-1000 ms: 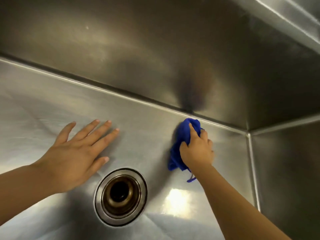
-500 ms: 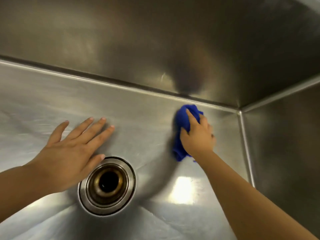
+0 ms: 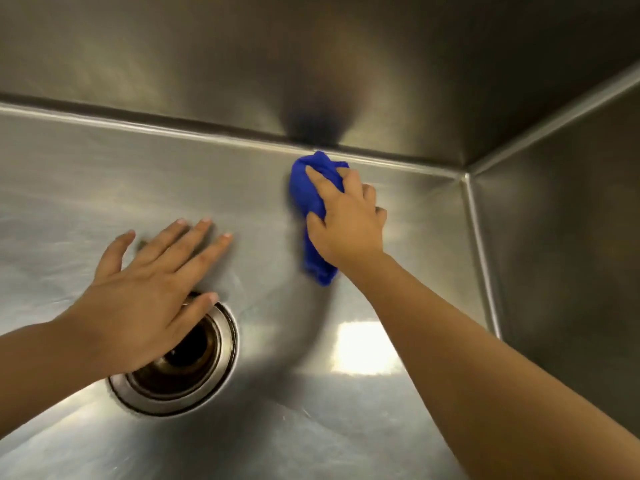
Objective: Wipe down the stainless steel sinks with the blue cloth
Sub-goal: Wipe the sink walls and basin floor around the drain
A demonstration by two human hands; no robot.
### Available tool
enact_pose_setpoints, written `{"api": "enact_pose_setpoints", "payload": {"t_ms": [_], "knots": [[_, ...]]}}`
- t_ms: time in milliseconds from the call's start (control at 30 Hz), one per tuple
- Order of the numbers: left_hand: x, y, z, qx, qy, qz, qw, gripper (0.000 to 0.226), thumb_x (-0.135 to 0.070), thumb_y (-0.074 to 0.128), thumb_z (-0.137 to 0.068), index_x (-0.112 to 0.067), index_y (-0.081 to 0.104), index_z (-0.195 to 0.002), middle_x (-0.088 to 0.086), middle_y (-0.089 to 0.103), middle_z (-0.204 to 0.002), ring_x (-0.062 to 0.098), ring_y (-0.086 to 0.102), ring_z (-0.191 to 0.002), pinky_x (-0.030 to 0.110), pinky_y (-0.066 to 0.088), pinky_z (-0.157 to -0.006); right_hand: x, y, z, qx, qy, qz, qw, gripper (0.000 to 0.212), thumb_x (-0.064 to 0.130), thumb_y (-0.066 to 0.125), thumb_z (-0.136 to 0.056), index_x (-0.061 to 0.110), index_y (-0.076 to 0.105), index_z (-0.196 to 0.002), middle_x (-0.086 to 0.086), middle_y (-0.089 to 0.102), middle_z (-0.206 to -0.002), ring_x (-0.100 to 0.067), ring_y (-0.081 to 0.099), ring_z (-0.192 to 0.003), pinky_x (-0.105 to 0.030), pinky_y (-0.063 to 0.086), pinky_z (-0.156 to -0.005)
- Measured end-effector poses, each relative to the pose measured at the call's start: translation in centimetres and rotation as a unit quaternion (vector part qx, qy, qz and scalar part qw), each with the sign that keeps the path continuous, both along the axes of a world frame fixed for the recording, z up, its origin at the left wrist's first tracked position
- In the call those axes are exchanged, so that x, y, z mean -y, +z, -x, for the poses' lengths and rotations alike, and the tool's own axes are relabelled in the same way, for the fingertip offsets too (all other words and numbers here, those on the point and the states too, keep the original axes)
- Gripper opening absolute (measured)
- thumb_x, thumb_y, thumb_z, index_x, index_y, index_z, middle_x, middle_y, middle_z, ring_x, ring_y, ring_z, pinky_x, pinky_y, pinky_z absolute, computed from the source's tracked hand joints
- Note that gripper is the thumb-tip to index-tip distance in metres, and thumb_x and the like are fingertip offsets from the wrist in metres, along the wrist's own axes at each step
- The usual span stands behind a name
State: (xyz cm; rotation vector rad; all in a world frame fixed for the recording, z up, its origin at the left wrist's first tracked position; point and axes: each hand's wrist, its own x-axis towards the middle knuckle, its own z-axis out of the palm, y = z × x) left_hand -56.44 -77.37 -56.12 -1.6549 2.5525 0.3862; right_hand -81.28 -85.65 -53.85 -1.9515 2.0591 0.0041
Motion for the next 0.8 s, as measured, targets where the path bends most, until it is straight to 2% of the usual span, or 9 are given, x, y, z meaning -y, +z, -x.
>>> {"api": "enact_pose_setpoints", "payload": {"t_ms": [100, 233, 300, 400, 500, 567, 633, 733, 800], "knots": [[0.3, 0.3, 1.5, 0.002, -0.024, 0.005, 1.000, 0.063, -0.053, 0.025, -0.094, -0.027, 0.026, -0.152, 0.001, 0.034, -0.154, 0.016, 0.021, -0.139, 0.042, 0.014, -0.104, -0.7, 0.3, 6.1, -0.025, -0.111, -0.014, 0.993, 0.062, 0.033, 0.050, -0.092, 0.043, 0.025, -0.147, -0.003, 0.020, -0.152, -0.034, 0.028, -0.131, -0.049, 0.029, -0.105], [0.9, 0.6, 3.1, -0.032, -0.016, -0.012, 0.999, 0.063, -0.055, 0.019, -0.095, -0.032, 0.012, -0.154, -0.002, 0.025, -0.158, 0.013, 0.012, -0.142, 0.040, 0.008, -0.108, -1.5, 1.5, 9.5, -0.007, -0.208, -0.061, 0.976, 0.062, 0.028, 0.047, -0.094, 0.037, 0.023, -0.150, -0.006, 0.017, -0.153, -0.037, 0.024, -0.132, -0.051, 0.026, -0.109], [1.0, 0.2, 3.8, -0.035, -0.022, -0.010, 0.999, 0.064, -0.056, 0.017, -0.095, -0.033, 0.008, -0.154, -0.002, 0.023, -0.158, 0.013, 0.011, -0.143, 0.041, 0.007, -0.109, -1.8, 1.4, 7.3, -0.018, -0.180, -0.041, 0.983, 0.061, 0.029, 0.050, -0.091, 0.037, 0.027, -0.148, -0.005, 0.019, -0.152, -0.037, 0.027, -0.129, -0.047, 0.025, -0.107], [1.5, -0.3, 4.7, -0.036, -0.035, -0.006, 0.999, 0.064, -0.057, 0.016, -0.095, -0.034, 0.008, -0.154, -0.002, 0.021, -0.159, 0.010, 0.008, -0.143, 0.043, 0.009, -0.110, -1.7, 0.2, 2.9, -0.006, -0.028, 0.003, 1.000, 0.063, 0.032, 0.051, -0.090, 0.039, 0.028, -0.148, -0.002, 0.021, -0.150, -0.032, 0.026, -0.129, -0.045, 0.026, -0.106], [2.0, -0.7, 5.5, -0.036, -0.041, -0.005, 0.999, 0.064, -0.057, 0.019, -0.094, -0.036, 0.009, -0.153, -0.003, 0.018, -0.159, 0.010, 0.008, -0.143, 0.042, 0.011, -0.108, 0.6, -0.1, 4.3, -0.013, 0.025, 0.021, 0.999, 0.062, 0.034, 0.050, -0.090, 0.041, 0.027, -0.148, 0.000, 0.022, -0.151, -0.029, 0.027, -0.130, -0.044, 0.026, -0.104], [1.9, -0.9, 5.9, -0.019, -0.037, -0.010, 0.999, 0.064, -0.055, 0.023, -0.093, -0.035, 0.014, -0.153, 0.000, 0.021, -0.159, 0.015, 0.013, -0.143, 0.044, 0.014, -0.106, 2.0, -0.5, 7.6, -0.015, -0.005, 0.025, 1.000, 0.061, 0.033, 0.050, -0.091, 0.041, 0.028, -0.148, -0.001, 0.022, -0.152, -0.029, 0.028, -0.132, -0.043, 0.027, -0.105], [1.9, -1.0, 6.3, -0.006, -0.048, -0.005, 0.999, 0.065, -0.054, 0.026, -0.093, -0.032, 0.017, -0.153, 0.001, 0.023, -0.159, 0.019, 0.017, -0.143, 0.044, 0.014, -0.106, 2.5, -0.7, 11.2, -0.002, -0.076, 0.029, 0.997, 0.061, 0.030, 0.050, -0.091, 0.038, 0.029, -0.148, -0.002, 0.022, -0.152, -0.032, 0.029, -0.133, -0.044, 0.027, -0.108], [2.5, -0.4, 6.9, -0.007, -0.043, -0.004, 0.999, 0.064, -0.055, 0.022, -0.093, -0.033, 0.016, -0.153, -0.001, 0.020, -0.159, 0.017, 0.014, -0.144, 0.049, 0.015, -0.108, 0.5, -0.5, 14.9, -0.002, -0.166, 0.027, 0.986, 0.061, 0.033, 0.050, -0.091, 0.036, 0.029, -0.148, -0.005, 0.019, -0.155, -0.034, 0.027, -0.136, -0.046, 0.027, -0.111], [2.8, 0.0, 7.6, -0.019, -0.036, -0.002, 0.999, 0.063, -0.055, 0.020, -0.094, -0.033, 0.016, -0.153, -0.002, 0.019, -0.160, 0.016, 0.013, -0.144, 0.050, 0.015, -0.109, -2.5, -0.3, 15.7, 0.000, -0.168, 0.041, 0.985, 0.061, 0.036, 0.047, -0.088, 0.033, 0.032, -0.148, -0.007, 0.023, -0.153, -0.035, 0.028, -0.134, -0.045, 0.027, -0.109]]}}
